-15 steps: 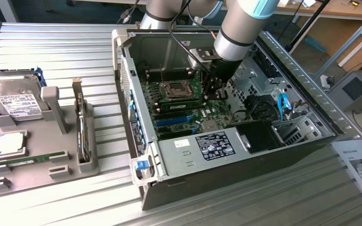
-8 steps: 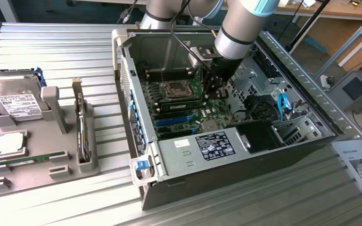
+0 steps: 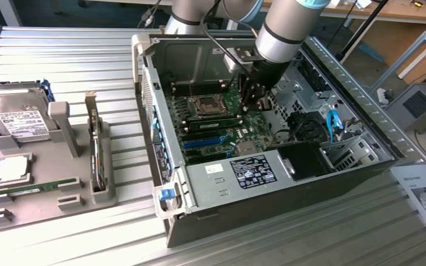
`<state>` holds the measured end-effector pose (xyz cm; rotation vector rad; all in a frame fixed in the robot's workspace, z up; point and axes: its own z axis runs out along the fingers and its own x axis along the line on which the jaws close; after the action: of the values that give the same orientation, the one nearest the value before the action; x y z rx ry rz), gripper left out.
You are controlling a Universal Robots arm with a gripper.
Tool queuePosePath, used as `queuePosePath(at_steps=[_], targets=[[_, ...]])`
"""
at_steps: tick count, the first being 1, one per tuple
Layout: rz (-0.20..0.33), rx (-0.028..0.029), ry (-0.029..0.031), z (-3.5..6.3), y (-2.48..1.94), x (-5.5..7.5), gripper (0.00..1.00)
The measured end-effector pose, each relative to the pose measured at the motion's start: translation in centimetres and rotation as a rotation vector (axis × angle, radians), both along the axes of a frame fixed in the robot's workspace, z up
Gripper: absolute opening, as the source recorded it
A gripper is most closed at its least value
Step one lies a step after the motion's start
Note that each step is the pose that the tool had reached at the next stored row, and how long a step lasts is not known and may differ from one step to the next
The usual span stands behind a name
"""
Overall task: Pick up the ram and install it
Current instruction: 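Press down the ram until it locks into place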
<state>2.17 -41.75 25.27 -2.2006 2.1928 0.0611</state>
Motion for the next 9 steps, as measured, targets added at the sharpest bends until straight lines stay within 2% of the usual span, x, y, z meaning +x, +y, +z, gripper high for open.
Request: queuePosePath(at_steps=[5, 9], targets=[[0.000, -0.0001, 0.0000, 1.24, 0.00, 0.0, 0.11], [0.000, 0.0000, 0.0000, 1.71, 0.00, 0.0, 0.11]])
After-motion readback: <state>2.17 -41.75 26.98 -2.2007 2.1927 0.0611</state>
